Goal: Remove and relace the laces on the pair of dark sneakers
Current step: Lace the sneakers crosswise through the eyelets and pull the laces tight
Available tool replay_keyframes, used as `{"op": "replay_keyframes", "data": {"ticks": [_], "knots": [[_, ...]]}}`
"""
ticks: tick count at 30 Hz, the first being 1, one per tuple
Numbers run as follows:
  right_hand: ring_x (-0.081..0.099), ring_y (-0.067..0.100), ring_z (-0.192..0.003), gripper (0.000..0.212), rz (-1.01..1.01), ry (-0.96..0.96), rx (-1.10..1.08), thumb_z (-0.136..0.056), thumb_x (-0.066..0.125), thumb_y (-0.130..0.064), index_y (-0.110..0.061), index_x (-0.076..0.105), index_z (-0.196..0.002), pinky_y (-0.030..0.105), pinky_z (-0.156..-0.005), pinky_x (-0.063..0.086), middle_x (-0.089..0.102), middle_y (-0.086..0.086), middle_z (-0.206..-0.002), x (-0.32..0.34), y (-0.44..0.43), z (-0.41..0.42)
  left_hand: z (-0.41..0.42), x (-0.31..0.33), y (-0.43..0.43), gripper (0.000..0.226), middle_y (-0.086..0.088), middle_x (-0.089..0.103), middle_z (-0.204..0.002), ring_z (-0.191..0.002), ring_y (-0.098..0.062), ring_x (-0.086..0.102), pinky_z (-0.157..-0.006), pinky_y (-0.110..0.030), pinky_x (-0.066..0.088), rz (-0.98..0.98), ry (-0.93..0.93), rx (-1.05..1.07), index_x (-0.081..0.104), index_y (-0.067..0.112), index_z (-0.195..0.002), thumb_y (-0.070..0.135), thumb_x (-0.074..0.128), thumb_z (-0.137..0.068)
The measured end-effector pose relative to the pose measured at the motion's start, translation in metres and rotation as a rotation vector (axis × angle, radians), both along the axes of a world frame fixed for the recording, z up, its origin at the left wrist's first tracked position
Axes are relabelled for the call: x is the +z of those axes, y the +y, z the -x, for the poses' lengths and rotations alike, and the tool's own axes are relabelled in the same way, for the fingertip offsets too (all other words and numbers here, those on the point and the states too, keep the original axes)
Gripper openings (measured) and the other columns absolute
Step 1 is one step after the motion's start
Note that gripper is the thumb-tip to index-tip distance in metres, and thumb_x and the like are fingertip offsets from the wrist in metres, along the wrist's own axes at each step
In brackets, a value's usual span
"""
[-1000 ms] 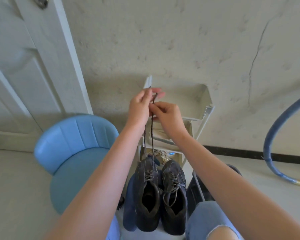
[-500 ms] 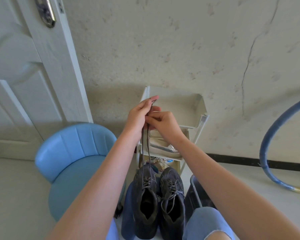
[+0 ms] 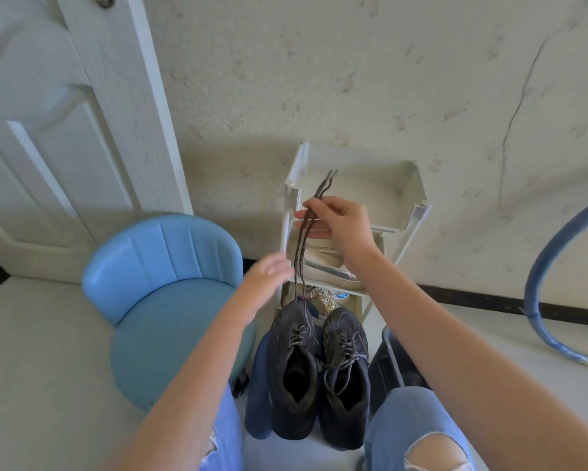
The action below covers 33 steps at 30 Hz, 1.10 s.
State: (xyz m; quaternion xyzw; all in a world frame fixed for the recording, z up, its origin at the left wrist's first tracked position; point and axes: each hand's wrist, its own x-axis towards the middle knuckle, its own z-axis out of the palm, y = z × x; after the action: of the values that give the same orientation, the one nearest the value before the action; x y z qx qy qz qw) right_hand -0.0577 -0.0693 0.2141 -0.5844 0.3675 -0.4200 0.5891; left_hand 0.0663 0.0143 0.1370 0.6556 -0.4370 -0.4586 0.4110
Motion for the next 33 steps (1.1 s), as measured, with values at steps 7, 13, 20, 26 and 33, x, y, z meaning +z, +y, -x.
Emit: {"op": "replay_keyframes", "data": {"ticks": [7, 13, 20, 26, 33], "knots": [[0.072, 0.025, -0.079, 0.014, -0.145, -0.091, 0.027, -0.096, 0.054, -0.01, 0.0, 0.065, -0.098, 0.032, -0.068, 0.061, 0.072, 0.017, -0.095, -0.026, -0.009, -0.003, 0.015, -0.093, 0.012, 0.016, -0.006, 0.071, -0.106, -0.095, -0.009, 0.064, -0.091, -0.023, 0.046, -0.04, -0.101, -0.015, 0.073, 0.011, -0.096, 0.016, 0.058, -0.092], [0.072, 0.025, -0.081, 0.015, -0.271, -0.146, -0.028, -0.097, 0.053, -0.01, 0.0, 0.064, -0.096, 0.037, -0.078, 0.06, 0.072, 0.015, -0.089, -0.052, -0.027, 0.01, 0.005, -0.116, 0.008, 0.024, 0.006, 0.069, -0.106, -0.103, -0.006, 0.062, -0.093, -0.021, 0.044, -0.104, -0.038, -0.135, 0.062, 0.029, -0.113, 0.02, 0.061, -0.091], [0.072, 0.025, -0.085, 0.016, -0.379, -0.35, -0.083, -0.1, 0.047, -0.01, 0.002, 0.058, -0.099, 0.031, -0.068, 0.058, 0.071, 0.018, -0.091, -0.07, -0.043, 0.021, 0.008, -0.148, 0.001, 0.043, 0.01, 0.061, -0.108, -0.104, -0.008, 0.06, -0.093, -0.025, 0.045, -0.191, -0.295, -0.248, 0.062, 0.022, -0.121, 0.01, 0.072, -0.08], [0.072, 0.024, -0.083, 0.017, -0.45, -0.268, -0.058, -0.1, 0.045, -0.009, 0.001, 0.059, -0.097, 0.035, -0.073, 0.06, 0.072, 0.016, -0.089, -0.108, -0.04, 0.028, 0.008, -0.165, -0.004, 0.038, 0.005, 0.056, -0.104, -0.082, -0.012, 0.056, -0.085, -0.028, 0.046, -0.192, -0.414, -0.205, 0.059, 0.018, -0.121, 0.005, 0.065, -0.085], [0.07, 0.024, -0.083, 0.02, -0.574, -0.128, -0.072, -0.1, 0.046, -0.013, 0.001, 0.06, -0.104, 0.03, -0.068, 0.059, 0.07, 0.016, -0.096, -0.162, -0.043, 0.042, 0.016, -0.174, -0.013, 0.009, 0.002, 0.057, -0.087, -0.083, -0.018, 0.057, -0.075, -0.028, 0.044, -0.193, -0.514, -0.138, 0.067, 0.015, -0.088, 0.024, 0.069, -0.085]]}}
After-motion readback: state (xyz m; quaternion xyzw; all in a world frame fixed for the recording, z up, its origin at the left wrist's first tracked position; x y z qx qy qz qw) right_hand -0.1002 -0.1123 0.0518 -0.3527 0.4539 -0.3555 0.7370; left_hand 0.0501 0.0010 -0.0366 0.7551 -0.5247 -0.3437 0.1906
